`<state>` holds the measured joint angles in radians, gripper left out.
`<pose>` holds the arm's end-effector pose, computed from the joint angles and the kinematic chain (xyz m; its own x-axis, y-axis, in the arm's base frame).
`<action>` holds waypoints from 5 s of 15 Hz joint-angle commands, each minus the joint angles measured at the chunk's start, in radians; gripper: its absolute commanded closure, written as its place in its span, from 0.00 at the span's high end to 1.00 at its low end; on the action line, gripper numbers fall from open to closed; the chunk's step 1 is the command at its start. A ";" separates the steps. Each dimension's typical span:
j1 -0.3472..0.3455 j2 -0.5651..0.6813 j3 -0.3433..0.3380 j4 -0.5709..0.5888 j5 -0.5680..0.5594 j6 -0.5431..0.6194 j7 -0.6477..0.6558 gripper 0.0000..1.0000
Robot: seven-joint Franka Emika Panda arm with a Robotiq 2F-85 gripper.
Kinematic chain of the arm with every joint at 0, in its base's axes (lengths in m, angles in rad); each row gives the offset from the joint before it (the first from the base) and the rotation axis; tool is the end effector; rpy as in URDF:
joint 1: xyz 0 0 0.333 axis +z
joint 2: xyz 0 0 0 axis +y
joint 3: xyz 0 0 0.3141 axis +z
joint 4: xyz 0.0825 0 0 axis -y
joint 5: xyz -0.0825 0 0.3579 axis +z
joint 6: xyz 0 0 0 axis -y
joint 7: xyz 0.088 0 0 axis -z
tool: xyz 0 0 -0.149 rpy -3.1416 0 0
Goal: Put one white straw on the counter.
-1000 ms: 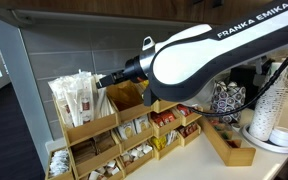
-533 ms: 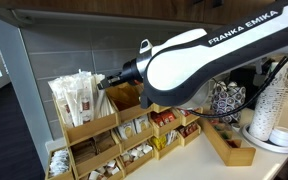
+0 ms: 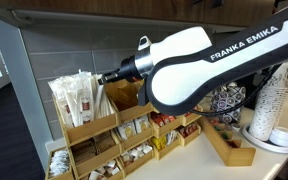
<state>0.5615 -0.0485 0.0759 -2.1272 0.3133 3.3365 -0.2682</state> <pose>0.4917 0.3210 0.5817 0.2741 0.1581 0.9486 0.5380 -0.8428 -0.0149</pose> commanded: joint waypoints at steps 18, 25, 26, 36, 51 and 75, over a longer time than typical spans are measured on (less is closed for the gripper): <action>-0.098 -0.215 0.065 -0.148 -0.186 0.129 0.306 0.00; 0.079 -0.379 -0.074 -0.248 -0.224 -0.029 0.300 0.00; 0.108 -0.397 -0.097 -0.257 -0.218 -0.079 0.289 0.00; 0.138 -0.465 -0.167 -0.277 -0.119 -0.600 0.078 0.00; -0.020 -0.294 -0.059 -0.353 -0.022 -0.811 -0.123 0.00; -0.082 -0.609 -0.013 -0.340 0.001 -1.049 -0.141 1.00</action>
<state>0.4671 -0.6129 0.0751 -2.4655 0.2921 2.3476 -0.3920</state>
